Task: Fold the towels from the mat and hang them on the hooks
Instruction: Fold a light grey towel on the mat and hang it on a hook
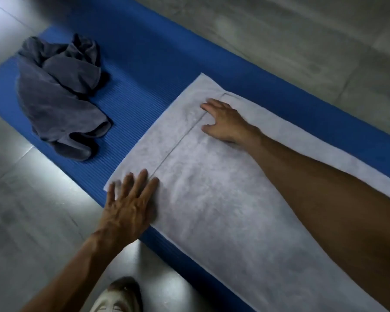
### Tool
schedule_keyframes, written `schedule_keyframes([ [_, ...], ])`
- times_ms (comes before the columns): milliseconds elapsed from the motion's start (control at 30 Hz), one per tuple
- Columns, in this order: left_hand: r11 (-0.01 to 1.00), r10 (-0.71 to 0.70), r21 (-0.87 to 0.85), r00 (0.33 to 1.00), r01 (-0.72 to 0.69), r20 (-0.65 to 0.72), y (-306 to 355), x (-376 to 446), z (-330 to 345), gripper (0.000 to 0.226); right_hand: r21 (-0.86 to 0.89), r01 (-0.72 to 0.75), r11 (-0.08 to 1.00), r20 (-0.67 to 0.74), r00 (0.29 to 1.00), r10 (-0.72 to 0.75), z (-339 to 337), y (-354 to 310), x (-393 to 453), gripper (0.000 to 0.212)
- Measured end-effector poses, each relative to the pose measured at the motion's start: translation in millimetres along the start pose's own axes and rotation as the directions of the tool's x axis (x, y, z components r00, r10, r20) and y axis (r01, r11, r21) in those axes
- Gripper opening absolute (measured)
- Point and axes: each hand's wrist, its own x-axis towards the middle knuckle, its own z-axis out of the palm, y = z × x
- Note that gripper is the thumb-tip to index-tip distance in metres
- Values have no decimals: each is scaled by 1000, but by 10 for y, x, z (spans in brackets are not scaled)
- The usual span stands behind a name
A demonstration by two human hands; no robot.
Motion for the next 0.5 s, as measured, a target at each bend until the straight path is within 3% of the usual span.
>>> schedule_keyframes([
  [100,1000,-8,15,995,10,-101,326,17,-106,66,-56,-20,998,-203,979,8,174,-8,-475,59],
  [167,989,139,-30,988,-142,-68,576,-7,-61,64,-51,-16,999,-308,951,0,482,5,-1077,56],
  [233,971,236,-21,971,-237,-28,791,-51,46,63,-60,-34,998,-315,949,13,861,29,-1860,53],
  [367,993,-43,-111,999,43,5,1225,-199,39,73,-162,-84,983,-120,991,65,1596,73,-3443,55],
  [433,991,36,-125,991,-52,-129,1582,-343,100,70,-157,-93,983,-98,992,78,1718,119,-3990,56],
  [500,942,272,-143,940,-304,-203,1990,-505,283,69,-76,-146,986,-161,978,132,1675,236,-4281,51],
])
